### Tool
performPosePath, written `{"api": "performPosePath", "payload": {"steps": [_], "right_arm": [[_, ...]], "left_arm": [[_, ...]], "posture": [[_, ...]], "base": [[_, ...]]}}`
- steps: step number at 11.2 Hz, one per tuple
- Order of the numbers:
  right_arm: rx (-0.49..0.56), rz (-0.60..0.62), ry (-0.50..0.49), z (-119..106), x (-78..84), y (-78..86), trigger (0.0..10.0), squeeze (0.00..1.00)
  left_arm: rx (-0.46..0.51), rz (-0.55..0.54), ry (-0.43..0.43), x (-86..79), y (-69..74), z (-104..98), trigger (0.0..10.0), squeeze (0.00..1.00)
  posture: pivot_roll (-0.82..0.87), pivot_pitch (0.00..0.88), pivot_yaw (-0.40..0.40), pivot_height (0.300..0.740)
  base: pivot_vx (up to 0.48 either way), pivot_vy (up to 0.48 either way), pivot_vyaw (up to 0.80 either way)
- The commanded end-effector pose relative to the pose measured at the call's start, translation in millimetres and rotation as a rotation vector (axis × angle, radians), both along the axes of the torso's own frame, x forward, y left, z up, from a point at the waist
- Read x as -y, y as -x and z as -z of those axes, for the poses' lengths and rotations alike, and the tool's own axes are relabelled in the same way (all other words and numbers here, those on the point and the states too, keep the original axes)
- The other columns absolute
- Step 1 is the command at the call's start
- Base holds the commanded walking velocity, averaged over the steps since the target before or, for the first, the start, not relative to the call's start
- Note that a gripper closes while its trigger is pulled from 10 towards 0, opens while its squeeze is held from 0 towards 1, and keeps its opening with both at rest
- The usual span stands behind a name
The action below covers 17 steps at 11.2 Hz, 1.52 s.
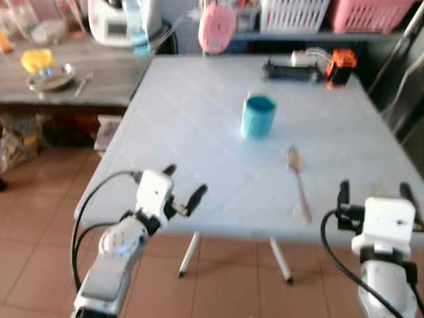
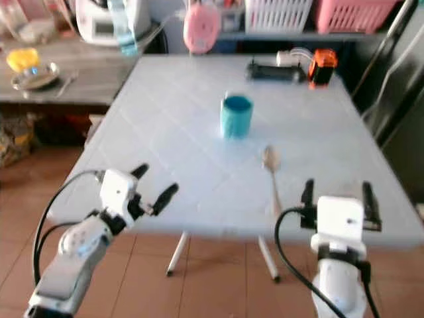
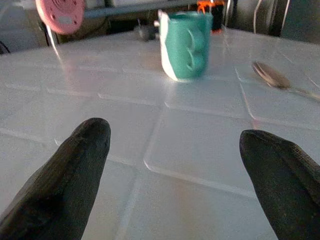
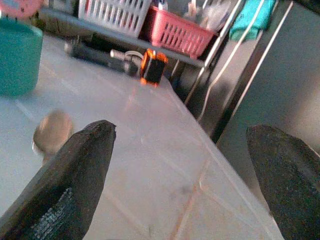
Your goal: Setting the table
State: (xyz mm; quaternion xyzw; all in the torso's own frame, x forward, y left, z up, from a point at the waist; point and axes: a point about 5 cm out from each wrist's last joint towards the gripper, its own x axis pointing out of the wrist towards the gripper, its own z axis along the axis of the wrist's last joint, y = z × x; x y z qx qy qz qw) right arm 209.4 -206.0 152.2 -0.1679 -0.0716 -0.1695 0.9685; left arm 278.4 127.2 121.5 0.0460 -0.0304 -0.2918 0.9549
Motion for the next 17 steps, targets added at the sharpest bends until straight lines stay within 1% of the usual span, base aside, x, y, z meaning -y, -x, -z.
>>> {"api": "performPosePath", "payload": {"steps": [1,2,3,4,5,6,7,8,9,10,12,13,14,15,16,17], "right_arm": [[-0.003,-0.014,-0.015,0.1,-4.2,-0.3,10.0,0.00],[-0.003,-0.020,-0.013,-0.6,-3.9,-1.1,10.0,0.00],[-0.011,-0.027,-0.017,-0.3,-3.8,-2.5,10.0,0.00],[-0.011,-0.040,-0.035,-1.8,-3.8,-5.8,10.0,0.00],[-0.018,-0.048,-0.068,-1.5,-2.7,-8.4,10.0,0.00],[-0.032,-0.051,-0.093,-1.2,-0.4,-10.9,10.0,0.00],[-0.050,-0.055,-0.099,0.4,-0.2,-11.5,10.0,0.00],[-0.068,-0.066,-0.133,3.3,-0.6,-11.6,10.0,0.00],[-0.093,-0.059,-0.209,10.0,-0.4,-11.3,10.0,0.00],[-0.159,-0.054,-0.270,16.2,-0.4,-17.2,10.0,0.00],[-0.183,-0.048,-0.242,14.1,4.1,-26.5,10.0,0.00],[-0.161,-0.083,-0.277,11.5,5.2,-31.0,10.0,0.00],[-0.162,-0.086,-0.260,9.0,6.3,-36.1,10.0,0.00],[-0.158,-0.118,-0.308,8.2,4.3,-40.7,10.0,0.00],[-0.180,-0.139,-0.330,11.0,-1.2,-46.8,10.0,0.00],[-0.193,-0.170,-0.307,13.4,-3.6,-49.4,10.0,0.00]], "left_arm": [[0.029,0.039,-0.002,-4.5,-0.3,-8.9,10.0,0.00],[0.071,0.144,-0.001,3.8,-1.8,-22.0,10.0,0.00],[0.085,0.229,-0.022,9.4,-4.5,-30.3,10.0,0.00],[0.027,0.411,-0.080,14.7,-6.9,-34.0,10.0,0.00],[-0.006,0.503,-0.136,14.9,-6.6,-31.0,10.0,0.00],[-0.048,0.541,-0.146,15.4,-11.6,-30.6,10.0,0.00],[-0.052,0.566,-0.153,16.8,-11.0,-31.0,10.0,0.00],[-0.068,0.603,-0.160,20.0,-8.0,-30.6,10.0,0.00],[-0.088,0.665,-0.185,23.9,-1.0,-26.8,10.0,0.00],[-0.093,0.698,-0.197,25.5,2.1,-23.7,10.0,0.00],[-0.102,0.710,-0.187,28.3,0.9,-24.7,10.0,0.00],[-0.096,0.714,-0.191,30.5,0.3,-25.3,10.0,0.00],[-0.082,0.706,-0.190,32.8,-0.6,-25.9,10.0,0.00],[-0.073,0.697,-0.195,33.7,-1.2,-25.4,10.0,0.00],[-0.075,0.696,-0.198,34.3,0.2,-23.7,10.0,0.00],[-0.076,0.697,-0.198,35.4,1.6,-22.6,10.0,0.00]], "posture": [[0.09,0.115,0.010,0.740],[0.09,0.117,0.004,0.740],[0.09,0.117,0.002,0.740],[0.09,0.117,0.002,0.740],[0.09,0.117,0.002,0.740],[0.07,0.120,0.008,0.740],[0.07,0.120,0.009,0.740],[0.07,0.124,0.012,0.740],[0.07,0.127,0.014,0.740],[0.06,0.132,0.017,0.740],[0.06,0.139,0.014,0.740],[0.06,0.141,0.012,0.740],[0.06,0.141,0.012,0.740],[0.07,0.142,0.012,0.740],[0.06,0.145,0.011,0.740],[0.07,0.145,0.009,0.740]], "base": [[0.000,0.000,0.00],[0.000,0.000,0.00],[0.000,0.000,0.00],[0.000,0.000,0.00],[0.000,0.000,0.00],[0.000,0.000,0.00],[0.000,0.000,0.00],[0.000,0.000,0.00],[0.000,0.000,0.00],[0.000,0.000,0.00],[0.000,0.000,0.00],[0.000,0.000,0.00],[0.000,0.000,0.00],[0.000,0.000,0.00],[0.000,0.000,0.00],[0.000,0.000,0.00]]}}
